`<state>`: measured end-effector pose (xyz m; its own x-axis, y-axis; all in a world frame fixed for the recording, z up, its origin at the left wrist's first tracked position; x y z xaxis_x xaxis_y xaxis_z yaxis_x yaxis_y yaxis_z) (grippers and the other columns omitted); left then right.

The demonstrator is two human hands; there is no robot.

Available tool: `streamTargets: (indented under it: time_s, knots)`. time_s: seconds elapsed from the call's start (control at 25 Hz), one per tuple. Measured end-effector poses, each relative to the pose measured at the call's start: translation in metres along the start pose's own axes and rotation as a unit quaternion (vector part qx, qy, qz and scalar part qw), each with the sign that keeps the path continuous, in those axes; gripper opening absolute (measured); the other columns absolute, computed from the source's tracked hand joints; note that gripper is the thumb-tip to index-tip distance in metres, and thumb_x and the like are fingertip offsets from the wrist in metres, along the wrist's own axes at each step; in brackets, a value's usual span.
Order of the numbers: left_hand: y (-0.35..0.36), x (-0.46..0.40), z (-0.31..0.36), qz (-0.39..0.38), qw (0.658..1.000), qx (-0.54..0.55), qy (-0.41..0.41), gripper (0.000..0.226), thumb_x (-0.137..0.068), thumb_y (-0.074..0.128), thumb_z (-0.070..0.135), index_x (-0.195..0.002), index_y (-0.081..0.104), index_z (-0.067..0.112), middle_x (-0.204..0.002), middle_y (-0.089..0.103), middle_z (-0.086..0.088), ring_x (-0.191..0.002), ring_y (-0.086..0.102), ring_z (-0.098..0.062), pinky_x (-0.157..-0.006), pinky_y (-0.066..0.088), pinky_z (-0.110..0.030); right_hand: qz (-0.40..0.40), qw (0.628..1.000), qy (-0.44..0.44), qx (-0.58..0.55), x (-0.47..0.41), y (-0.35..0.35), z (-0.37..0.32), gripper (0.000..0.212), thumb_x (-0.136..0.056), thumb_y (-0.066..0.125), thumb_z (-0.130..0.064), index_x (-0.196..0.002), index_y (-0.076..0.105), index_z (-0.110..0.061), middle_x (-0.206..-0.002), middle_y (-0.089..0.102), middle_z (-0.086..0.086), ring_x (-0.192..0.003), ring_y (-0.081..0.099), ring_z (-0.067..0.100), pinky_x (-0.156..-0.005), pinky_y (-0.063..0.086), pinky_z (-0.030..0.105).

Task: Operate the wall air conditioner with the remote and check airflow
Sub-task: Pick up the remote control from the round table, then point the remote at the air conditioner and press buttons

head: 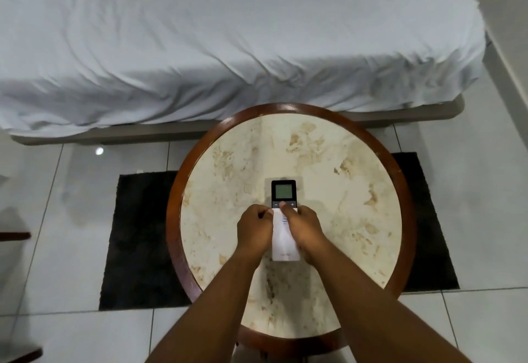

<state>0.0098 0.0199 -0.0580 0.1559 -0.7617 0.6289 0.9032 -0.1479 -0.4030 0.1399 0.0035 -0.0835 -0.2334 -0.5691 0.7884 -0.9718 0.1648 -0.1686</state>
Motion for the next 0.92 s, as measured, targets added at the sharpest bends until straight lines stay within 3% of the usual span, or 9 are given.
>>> streamTargets:
  time_s: [0.08, 0.16, 0.24, 0.32, 0.4, 0.56, 0.68, 0.8, 0.92]
  knots:
    - [-0.003, 0.019, 0.032, -0.027, 0.999, -0.001, 0.027, 0.019, -0.094, 0.047, 0.021, -0.092, 0.065, 0.014, -0.095, 0.069, -0.008, -0.087, 0.066, -0.027, -0.083, 0.057, -0.048, -0.004, 0.999, -0.018, -0.042, 0.020, -0.013, -0.020, 0.024, -0.094, 0.062, -0.039, -0.097, 0.068, -0.017, -0.091, 0.076, 0.011, -0.079, 0.073, 0.031, -0.072, 0.059, 0.040]
    - [-0.016, 0.051, 0.089, -0.038, 0.991, -0.052, 0.115, 0.022, -0.097, 0.047, 0.027, -0.095, 0.065, 0.015, -0.095, 0.069, -0.005, -0.088, 0.065, -0.026, -0.079, 0.056, -0.040, 0.007, 0.996, -0.042, -0.082, 0.058, -0.045, -0.056, 0.023, -0.094, 0.063, -0.040, -0.093, 0.069, -0.018, -0.088, 0.075, 0.012, -0.075, 0.071, 0.030, -0.070, 0.058, 0.039]
    - [-0.026, 0.075, 0.147, -0.027, 0.962, -0.147, 0.229, 0.029, -0.097, 0.048, 0.038, -0.108, 0.065, 0.017, -0.109, 0.069, -0.005, -0.099, 0.062, -0.025, -0.082, 0.050, -0.033, 0.034, 0.991, -0.074, -0.104, 0.089, -0.083, -0.093, 0.023, -0.094, 0.064, -0.038, -0.091, 0.069, -0.016, -0.081, 0.074, 0.011, -0.069, 0.069, 0.028, -0.064, 0.055, 0.033]
    - [-0.034, 0.100, 0.212, -0.004, 0.923, -0.215, 0.320, 0.046, -0.094, 0.050, 0.048, -0.127, 0.058, 0.017, -0.129, 0.062, -0.008, -0.117, 0.056, -0.028, -0.097, 0.046, -0.039, 0.059, 0.983, -0.115, -0.130, 0.122, -0.128, -0.137, 0.023, -0.095, 0.064, -0.033, -0.095, 0.070, -0.010, -0.079, 0.075, 0.014, -0.067, 0.070, 0.032, -0.065, 0.057, 0.037]
    - [-0.043, 0.144, 0.288, 0.032, 0.863, -0.270, 0.425, 0.057, -0.092, 0.049, 0.055, -0.135, 0.050, 0.017, -0.139, 0.055, -0.009, -0.127, 0.049, -0.029, -0.104, 0.039, -0.042, 0.085, 0.967, -0.171, -0.170, 0.173, -0.181, -0.190, 0.024, -0.096, 0.064, -0.028, -0.099, 0.067, -0.004, -0.080, 0.074, 0.022, -0.067, 0.071, 0.037, -0.068, 0.061, 0.049]
    - [-0.044, 0.236, 0.424, 0.120, 0.713, -0.346, 0.598, 0.080, -0.087, 0.036, 0.070, -0.147, 0.030, 0.018, -0.155, 0.035, -0.010, -0.144, 0.024, -0.031, -0.115, 0.023, -0.044, 0.126, 0.922, -0.304, -0.203, 0.284, -0.280, -0.287, 0.021, -0.099, 0.059, -0.025, -0.102, 0.063, -0.005, -0.072, 0.075, 0.025, -0.061, 0.074, 0.038, -0.053, 0.060, 0.037]
    - [-0.046, 0.319, 0.498, 0.178, 0.610, -0.328, 0.699, 0.096, -0.080, 0.018, 0.081, -0.153, 0.014, 0.019, -0.162, 0.016, -0.010, -0.150, 0.001, -0.031, -0.120, 0.006, -0.048, 0.177, 0.872, -0.394, -0.229, 0.381, -0.344, -0.332, 0.019, -0.099, 0.057, -0.026, -0.100, 0.061, -0.008, -0.070, 0.075, 0.024, -0.065, 0.075, 0.040, -0.053, 0.062, 0.042]
    - [-0.048, 0.377, 0.552, 0.211, 0.546, -0.306, 0.751, 0.102, -0.077, 0.013, 0.086, -0.154, -0.001, 0.020, -0.164, -0.002, -0.009, -0.149, -0.013, -0.029, -0.121, -0.004, -0.048, 0.205, 0.831, -0.450, -0.255, 0.457, -0.389, -0.361, 0.018, -0.101, 0.053, -0.025, -0.101, 0.058, -0.008, -0.068, 0.073, 0.024, -0.069, 0.075, 0.044, -0.060, 0.062, 0.050]
    - [-0.058, 0.437, 0.602, 0.238, 0.516, -0.269, 0.778, 0.104, -0.074, 0.006, 0.087, -0.153, -0.009, 0.020, -0.163, -0.009, -0.010, -0.148, -0.018, -0.029, -0.121, -0.007, -0.049, 0.239, 0.783, -0.513, -0.257, 0.532, -0.425, -0.378, 0.019, -0.102, 0.050, -0.025, -0.101, 0.058, -0.007, -0.069, 0.071, 0.023, -0.064, 0.074, 0.042, -0.053, 0.061, 0.046]
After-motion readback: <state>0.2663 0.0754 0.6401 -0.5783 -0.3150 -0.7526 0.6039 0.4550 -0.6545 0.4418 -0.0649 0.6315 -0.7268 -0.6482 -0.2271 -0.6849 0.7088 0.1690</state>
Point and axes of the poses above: each hand's wrist, its own x-axis away from the middle knuckle, its own y-axis out of the palm, z = x × y, the point moved 5 cm from there along -x, towards the middle knuckle
